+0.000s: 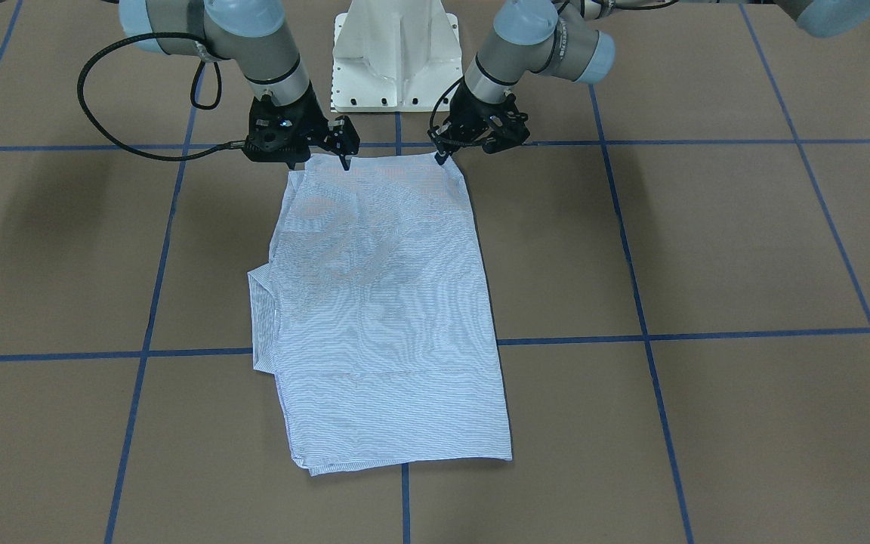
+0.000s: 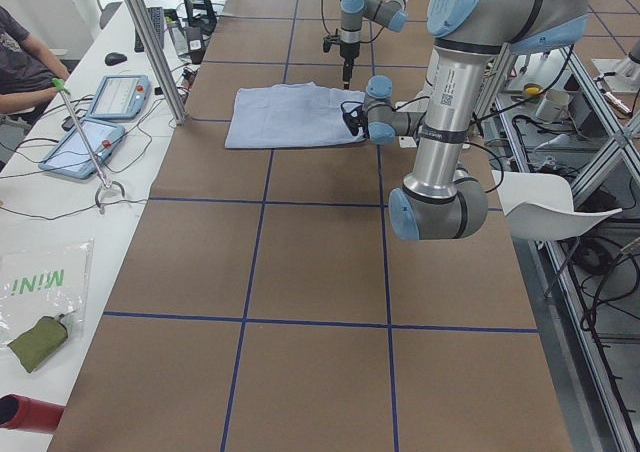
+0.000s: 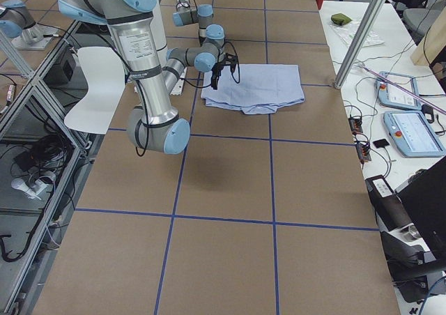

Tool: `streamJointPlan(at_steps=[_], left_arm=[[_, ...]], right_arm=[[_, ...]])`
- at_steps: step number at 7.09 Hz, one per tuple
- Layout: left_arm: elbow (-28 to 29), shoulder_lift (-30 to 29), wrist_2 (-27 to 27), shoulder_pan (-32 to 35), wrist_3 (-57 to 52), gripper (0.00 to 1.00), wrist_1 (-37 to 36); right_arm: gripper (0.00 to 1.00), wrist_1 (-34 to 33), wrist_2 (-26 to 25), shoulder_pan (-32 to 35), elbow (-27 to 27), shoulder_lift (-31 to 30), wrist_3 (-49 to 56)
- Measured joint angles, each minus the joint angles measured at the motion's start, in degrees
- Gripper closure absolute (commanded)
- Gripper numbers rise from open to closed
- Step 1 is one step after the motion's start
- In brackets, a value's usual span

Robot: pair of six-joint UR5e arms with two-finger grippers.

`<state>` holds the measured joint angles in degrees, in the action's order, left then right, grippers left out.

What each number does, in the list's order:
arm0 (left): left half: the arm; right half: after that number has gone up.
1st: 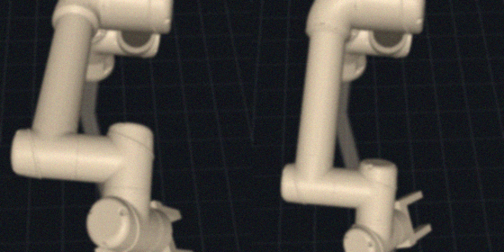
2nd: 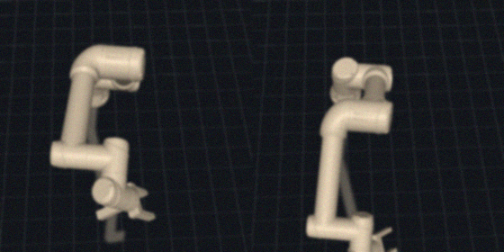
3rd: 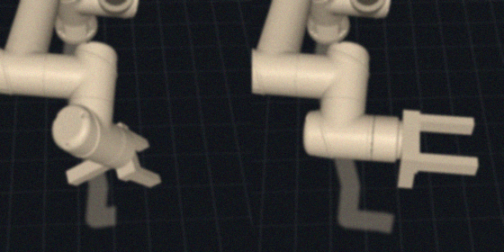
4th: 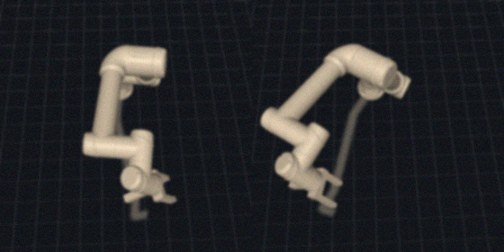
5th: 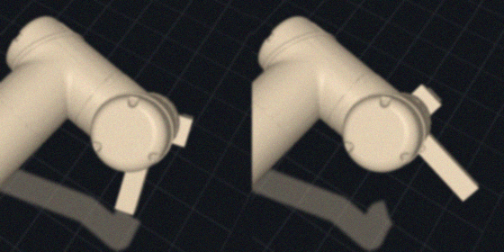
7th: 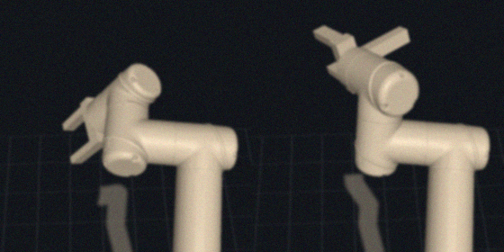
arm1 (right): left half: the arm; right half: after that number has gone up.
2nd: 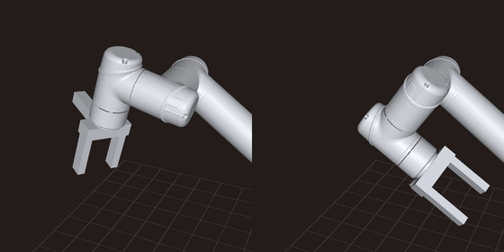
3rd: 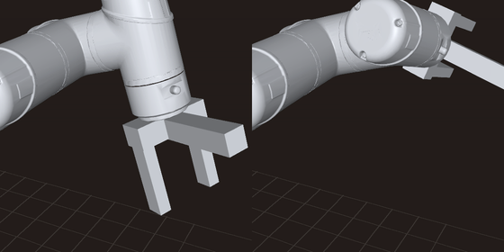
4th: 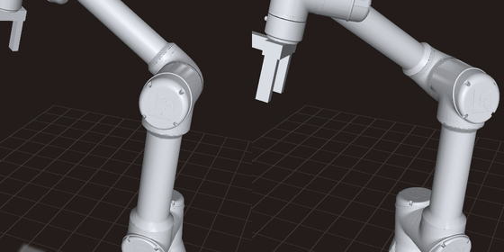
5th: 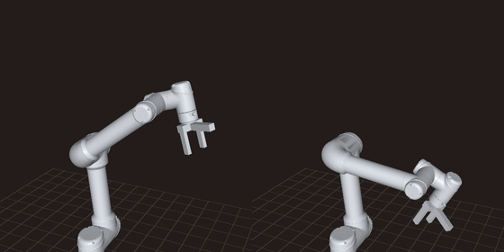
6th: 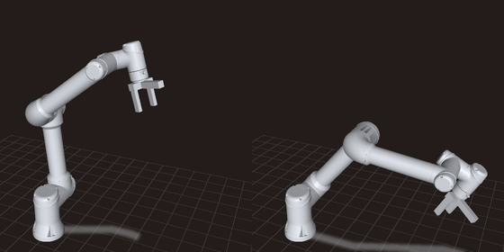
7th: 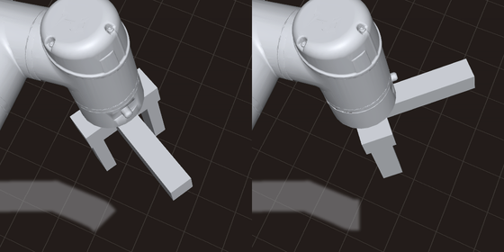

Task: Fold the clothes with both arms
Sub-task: 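Pinch the near shirt edge corners with both grippers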

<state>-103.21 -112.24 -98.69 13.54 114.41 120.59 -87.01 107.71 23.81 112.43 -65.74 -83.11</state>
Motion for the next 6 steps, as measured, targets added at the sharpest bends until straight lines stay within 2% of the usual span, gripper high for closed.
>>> streamJointPlan(at_steps=[2,5,6], left_arm=[[-0.92,0.00,-0.16,0.07,-0.06,1.00,0.00],[-1.32,0.00,-0.27,0.08,-0.07,1.00,0.00],[-1.35,-0.01,-0.27,0.07,-0.07,1.00,0.00]], right_arm=[[0.00,0.00,-1.13,-0.79,0.06,-0.02,-2.46],[0.00,-0.02,-8.55,-6.14,-0.99,-0.11,-11.59],[0.00,-0.06,-9.58,-6.81,-1.34,-0.49,-13.64]])
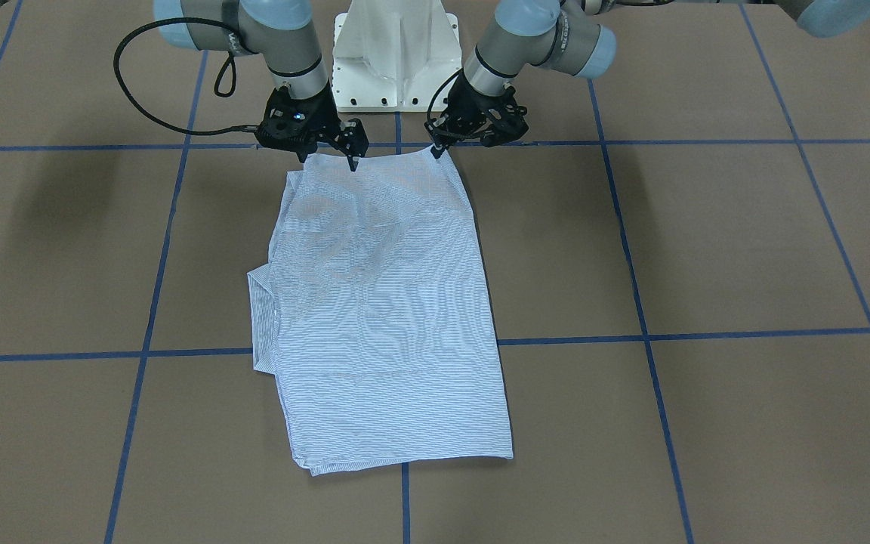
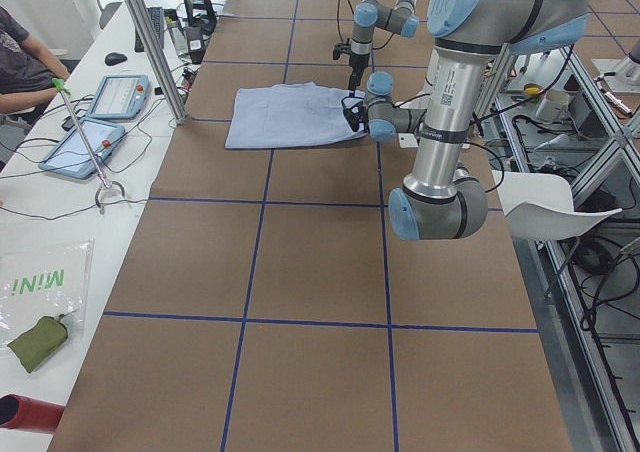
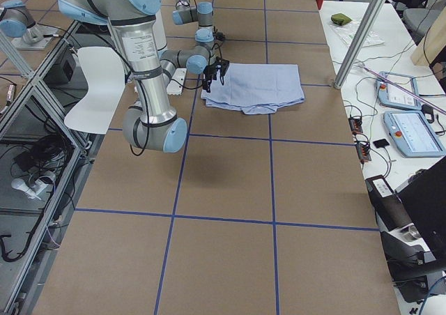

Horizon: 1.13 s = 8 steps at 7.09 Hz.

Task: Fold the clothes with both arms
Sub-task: 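Pinch the near shirt edge corners with both grippers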

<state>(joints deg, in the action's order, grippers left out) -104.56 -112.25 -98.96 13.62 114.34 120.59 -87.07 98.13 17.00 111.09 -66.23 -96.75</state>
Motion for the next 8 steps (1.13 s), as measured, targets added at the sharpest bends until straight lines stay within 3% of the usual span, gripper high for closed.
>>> streamJointPlan(at_steps=[6,7,8], left_arm=[[-0.02,-0.47,-0.09,-0.16,-0.02,1.00,0.00],[-0.02,-0.43,-0.09,-0.17,-0.05,1.00,0.00],[-0.03,-0.36,-0.09,-0.17,-0.08,1.00,0.00]], right_arm=[[0.00,0.01,-0.73,-0.40,-2.14,-2.63,-1.87],[0.03,-0.01,-0.71,-0.47,-2.60,-2.61,-1.81],[0.19,-0.02,-0.72,-0.52,-2.84,-2.57,-1.79]])
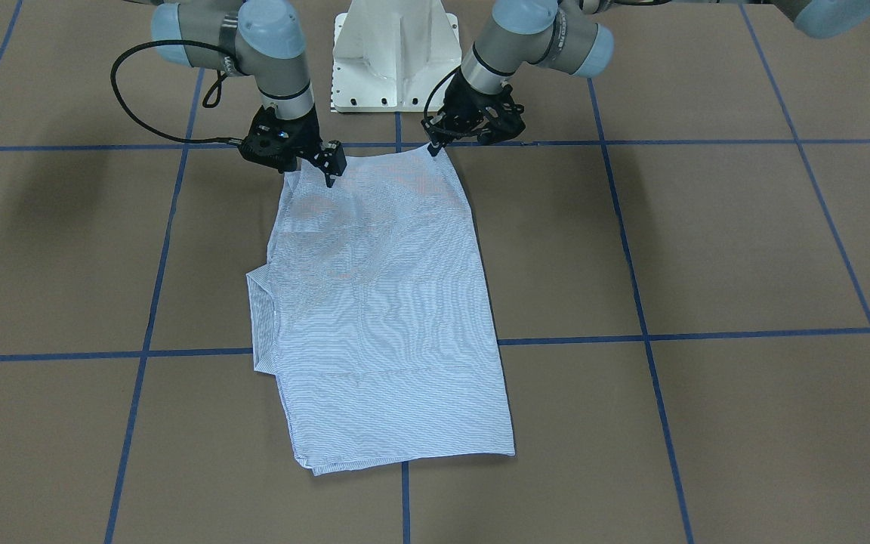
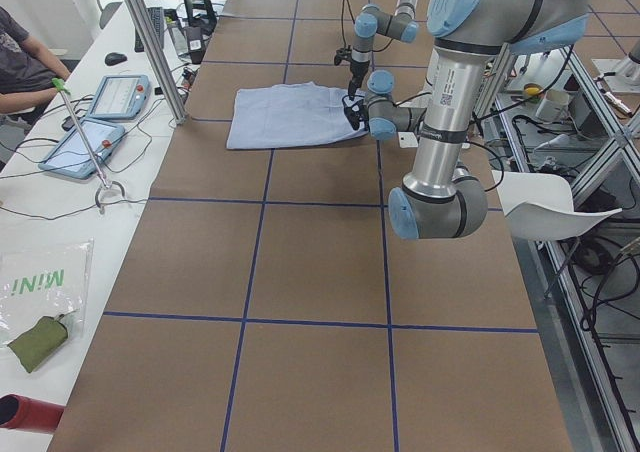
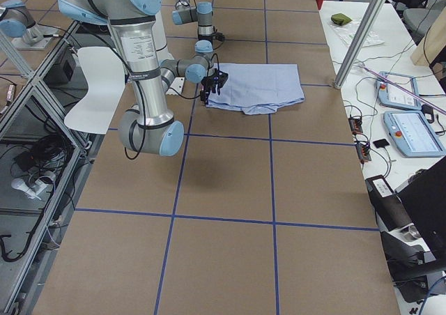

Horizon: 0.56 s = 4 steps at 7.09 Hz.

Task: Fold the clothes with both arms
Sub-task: 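Pinch the near shirt edge corners with both grippers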

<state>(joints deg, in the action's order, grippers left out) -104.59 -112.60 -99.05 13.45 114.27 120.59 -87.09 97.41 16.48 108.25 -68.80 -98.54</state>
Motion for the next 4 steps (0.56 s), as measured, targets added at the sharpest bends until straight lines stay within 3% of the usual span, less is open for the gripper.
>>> streamJointPlan(at_steps=[1,2,3,4], left_arm=[[0.00,0.08,0.00,0.00,-0.01,1.00,0.00],[0.00,0.14,0.00,0.00,-0.01,1.00,0.00],[0.00,0.17,0.00,0.01,-0.01,1.00,0.00],[0.00,0.18,0.00,0.05,-0.01,1.00,0.00]], right_arm=[[0.37,0.00,0.00,-0.02,-0.09,0.06,0.01],[0.63,-0.01,0.06,-0.04,-0.12,0.12,0.03],[0.79,-0.01,0.15,-0.03,-0.12,0.19,0.07],[0.87,-0.01,0.29,0.00,-0.10,0.27,0.11]])
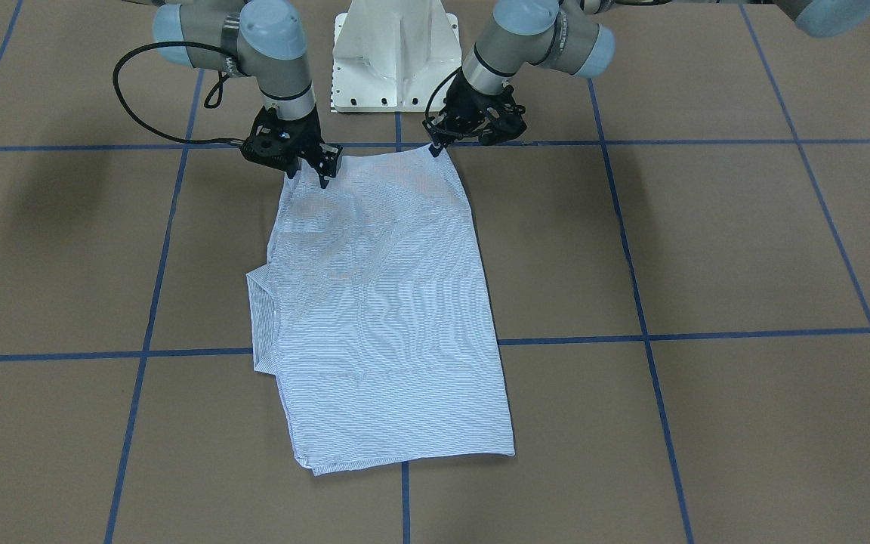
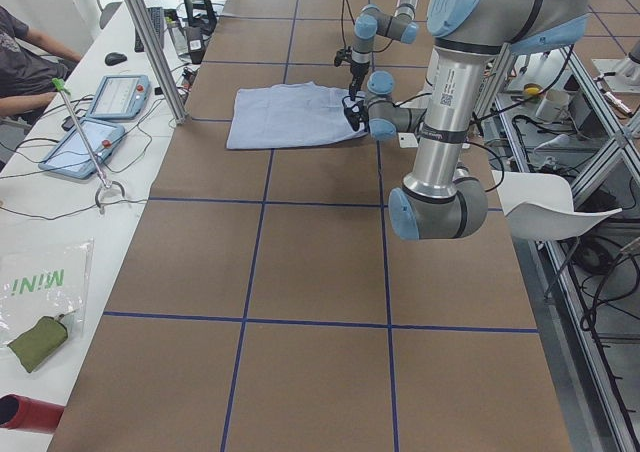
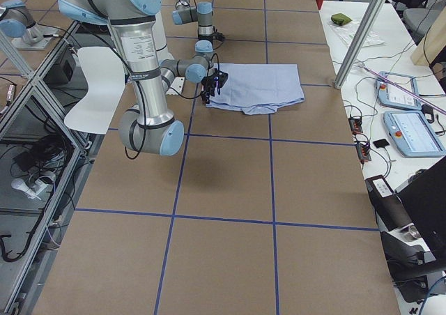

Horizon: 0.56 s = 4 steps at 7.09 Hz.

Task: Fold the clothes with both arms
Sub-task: 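Pinch the near shirt edge corners with both grippers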

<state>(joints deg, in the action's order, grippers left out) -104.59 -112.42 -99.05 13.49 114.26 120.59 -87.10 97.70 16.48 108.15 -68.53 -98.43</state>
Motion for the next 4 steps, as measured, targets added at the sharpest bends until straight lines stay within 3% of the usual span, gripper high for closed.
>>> streamJointPlan(at_steps=[2,3,4], left_arm=[[0.00,0.01,0.00,0.02,0.00,1.00,0.00],[0.00,0.01,0.00,0.01,0.00,1.00,0.00],[0.00,0.01,0.00,0.01,0.00,1.00,0.00]], right_arm=[[0.90,0.00,0.28,0.12,0.09,0.11,0.05],[0.35,0.00,0.40,0.20,0.11,0.13,0.03],[0.07,-0.08,0.43,0.25,0.13,0.15,0.04]])
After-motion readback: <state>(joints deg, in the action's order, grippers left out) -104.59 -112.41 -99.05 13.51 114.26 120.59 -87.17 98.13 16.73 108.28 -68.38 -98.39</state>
